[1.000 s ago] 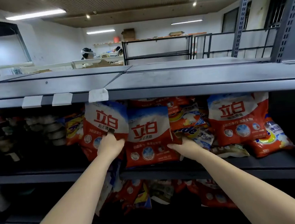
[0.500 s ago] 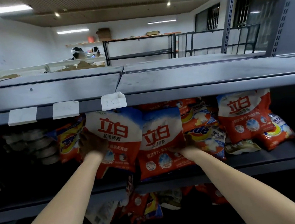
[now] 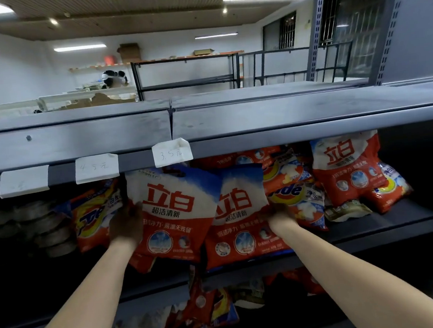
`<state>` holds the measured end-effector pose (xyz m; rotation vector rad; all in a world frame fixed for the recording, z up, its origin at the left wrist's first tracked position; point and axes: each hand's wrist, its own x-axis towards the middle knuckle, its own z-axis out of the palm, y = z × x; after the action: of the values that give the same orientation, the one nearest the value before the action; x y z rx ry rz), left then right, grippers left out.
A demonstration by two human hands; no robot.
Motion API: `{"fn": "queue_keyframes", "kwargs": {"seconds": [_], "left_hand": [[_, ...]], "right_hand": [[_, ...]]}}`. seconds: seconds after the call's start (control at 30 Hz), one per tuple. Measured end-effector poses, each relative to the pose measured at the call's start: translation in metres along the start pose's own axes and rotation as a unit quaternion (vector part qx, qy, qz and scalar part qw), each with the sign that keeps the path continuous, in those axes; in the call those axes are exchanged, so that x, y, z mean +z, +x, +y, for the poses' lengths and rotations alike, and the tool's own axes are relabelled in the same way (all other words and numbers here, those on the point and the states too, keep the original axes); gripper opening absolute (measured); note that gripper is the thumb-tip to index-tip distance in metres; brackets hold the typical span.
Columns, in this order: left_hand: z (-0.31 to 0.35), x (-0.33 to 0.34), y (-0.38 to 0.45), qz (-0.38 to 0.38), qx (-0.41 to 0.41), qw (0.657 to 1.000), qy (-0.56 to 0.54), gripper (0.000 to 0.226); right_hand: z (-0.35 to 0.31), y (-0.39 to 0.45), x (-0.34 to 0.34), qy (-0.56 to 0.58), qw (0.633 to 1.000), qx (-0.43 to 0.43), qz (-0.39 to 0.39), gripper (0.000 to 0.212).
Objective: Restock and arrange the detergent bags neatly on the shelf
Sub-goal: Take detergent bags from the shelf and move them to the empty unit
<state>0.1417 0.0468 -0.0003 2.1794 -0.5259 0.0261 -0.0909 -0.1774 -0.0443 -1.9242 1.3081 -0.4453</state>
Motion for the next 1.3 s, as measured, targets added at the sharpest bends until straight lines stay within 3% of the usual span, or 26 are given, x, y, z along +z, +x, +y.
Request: {"fn": "queue_keyframes", "kwargs": {"seconds": [0.17,0.33,0.43,0.57,0.83,1.0,1.3], "left_hand": [[0.007,0.006,-0.025,0.094,0.001,0.991,0.092,0.062],[0.024,0.015,-0.049,0.138,-0.028,0.99,0.009,0.074],[0.045,0.024,-0.072,0.124,-0.043,0.99,-0.051,0.058],[0.059,0.046,-0.086,0.129,0.011,0.988,-0.086,0.055],[0.102,0.095,-0.12,0.033,0.03,0.995,-0.092,0.058],[0.138,0.124,-0.159,-0.035,0.062,0.992,-0.105,0.051],[0.207,0.192,-0.232,-0.095,0.125,0.978,-0.134,0.046]], "right_hand": [[-0.007,-0.017,-0.019,0.132,0.991,0.027,0.012,0.037],[0.004,-0.031,-0.048,0.224,0.973,0.015,0.051,0.03],[0.02,-0.038,-0.067,0.209,0.971,-0.005,0.115,0.025],[0.048,-0.049,-0.095,0.145,0.966,0.028,0.214,0.028],[0.118,-0.087,-0.148,0.045,0.916,0.128,0.377,0.043],[0.166,-0.119,-0.185,0.07,0.872,0.194,0.444,0.047],[0.244,-0.164,-0.264,0.094,0.816,0.228,0.523,0.042]]}}
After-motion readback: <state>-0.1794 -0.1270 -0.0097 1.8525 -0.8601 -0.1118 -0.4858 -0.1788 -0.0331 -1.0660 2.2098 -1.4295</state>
